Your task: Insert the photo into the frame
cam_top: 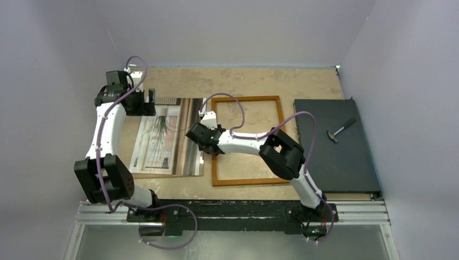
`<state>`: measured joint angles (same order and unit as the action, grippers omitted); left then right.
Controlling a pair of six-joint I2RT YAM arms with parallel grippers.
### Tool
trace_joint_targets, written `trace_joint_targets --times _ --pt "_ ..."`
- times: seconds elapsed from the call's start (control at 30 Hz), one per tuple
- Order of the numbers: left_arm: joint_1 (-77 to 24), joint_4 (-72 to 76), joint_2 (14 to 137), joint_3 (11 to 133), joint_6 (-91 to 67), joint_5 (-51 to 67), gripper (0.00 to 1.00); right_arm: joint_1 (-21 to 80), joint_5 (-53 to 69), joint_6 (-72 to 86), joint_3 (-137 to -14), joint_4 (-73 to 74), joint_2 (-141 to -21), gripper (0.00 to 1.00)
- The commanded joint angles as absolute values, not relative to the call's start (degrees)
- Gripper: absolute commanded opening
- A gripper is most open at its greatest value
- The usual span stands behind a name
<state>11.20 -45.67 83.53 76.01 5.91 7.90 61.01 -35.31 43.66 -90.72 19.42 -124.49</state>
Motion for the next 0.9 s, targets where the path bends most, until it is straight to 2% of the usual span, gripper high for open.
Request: trace_joint_targets --times 0.0,0.07,0.2,0.37,0.43,0.87 --pt "11.60 -47.35 81.46 79.83 7.14 10.96 0.88 60.96 -34.64 45.70 -89.89 19.65 -125.21 0.53" --pt "11.60 -48.16 81.62 80.33 7.05 11.93 0.88 60.96 -34.72 45.56 -90.75 19.98 -124.96 0.40" --pt "11.60 -49.05 81.62 80.47 7.05 12.27 0.87 60.93 -35.17 44.71 -92.73 20.95 -123.82 0.22" --pt "11.60 -49.58 80.69 79.38 7.54 12.21 0.86 60.91 -34.45 43.74 -95.62 21.47 -120.78 0.04" --pt "11.63 -49.65 80.48 78.95 7.74 12.57 0.86 60.94 -33.96 43.31 -97.37 21.89 -119.80 0.00" --pt "11.65 -49.05 82.25 76.57 6.22 17.30 0.86 60.61 -28.16 45.06 -111.28 25.01 -111.95 0.00"
